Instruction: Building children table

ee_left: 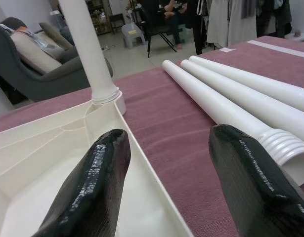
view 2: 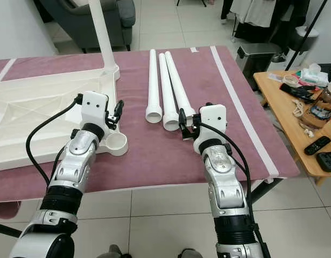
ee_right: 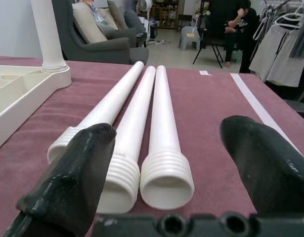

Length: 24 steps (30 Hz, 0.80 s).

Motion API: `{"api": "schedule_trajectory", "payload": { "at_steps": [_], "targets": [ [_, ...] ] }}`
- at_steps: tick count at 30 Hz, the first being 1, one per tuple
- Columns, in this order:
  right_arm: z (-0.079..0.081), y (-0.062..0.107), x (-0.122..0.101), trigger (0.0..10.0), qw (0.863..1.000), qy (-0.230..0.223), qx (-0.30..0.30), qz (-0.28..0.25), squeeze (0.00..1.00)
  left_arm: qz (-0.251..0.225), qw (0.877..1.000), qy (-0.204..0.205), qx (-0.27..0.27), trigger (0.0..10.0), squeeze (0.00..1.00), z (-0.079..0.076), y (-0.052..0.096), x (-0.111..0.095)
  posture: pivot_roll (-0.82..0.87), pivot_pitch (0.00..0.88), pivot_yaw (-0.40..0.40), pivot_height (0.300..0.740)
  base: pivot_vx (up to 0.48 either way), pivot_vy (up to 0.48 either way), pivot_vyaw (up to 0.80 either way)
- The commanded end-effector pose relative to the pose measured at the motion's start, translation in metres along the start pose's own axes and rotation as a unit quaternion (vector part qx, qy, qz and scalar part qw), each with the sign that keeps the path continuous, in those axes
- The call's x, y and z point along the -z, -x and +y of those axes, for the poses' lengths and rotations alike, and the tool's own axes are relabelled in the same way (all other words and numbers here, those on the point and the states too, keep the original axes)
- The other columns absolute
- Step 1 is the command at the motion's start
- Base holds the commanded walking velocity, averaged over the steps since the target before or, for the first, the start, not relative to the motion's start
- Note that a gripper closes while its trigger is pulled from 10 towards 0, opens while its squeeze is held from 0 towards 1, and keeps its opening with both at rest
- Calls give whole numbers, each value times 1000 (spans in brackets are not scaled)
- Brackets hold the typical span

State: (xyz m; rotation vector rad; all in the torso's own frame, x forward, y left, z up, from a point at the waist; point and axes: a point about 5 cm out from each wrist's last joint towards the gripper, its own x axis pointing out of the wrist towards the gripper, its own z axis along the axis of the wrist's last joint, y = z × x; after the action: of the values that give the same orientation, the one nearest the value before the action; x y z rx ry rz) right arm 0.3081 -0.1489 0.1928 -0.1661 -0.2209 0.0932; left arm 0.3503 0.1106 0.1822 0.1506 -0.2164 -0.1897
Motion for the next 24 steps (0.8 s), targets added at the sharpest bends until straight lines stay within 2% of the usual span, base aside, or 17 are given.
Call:
{"api": "schedule_trajectory", "payload": {
  "at_steps": [1,13,24],
  "targets": [
    [6,-2,-3,10000,1000,-5,-7,-4,0,-1,1000,-10,-23,10000,0,8,3,2,-66,55,69,740,412,0,800],
    [7,-1,-4,10000,1000,-16,-18,-9,0,3,1000,-10,-26,10000,0,6,3,4,-65,57,64,740,275,0,67],
    [7,0,-3,10000,1000,-14,-18,-7,0,3,1000,-10,-24,10000,0,5,4,5,-67,55,66,740,0,0,0]
  ]
}}
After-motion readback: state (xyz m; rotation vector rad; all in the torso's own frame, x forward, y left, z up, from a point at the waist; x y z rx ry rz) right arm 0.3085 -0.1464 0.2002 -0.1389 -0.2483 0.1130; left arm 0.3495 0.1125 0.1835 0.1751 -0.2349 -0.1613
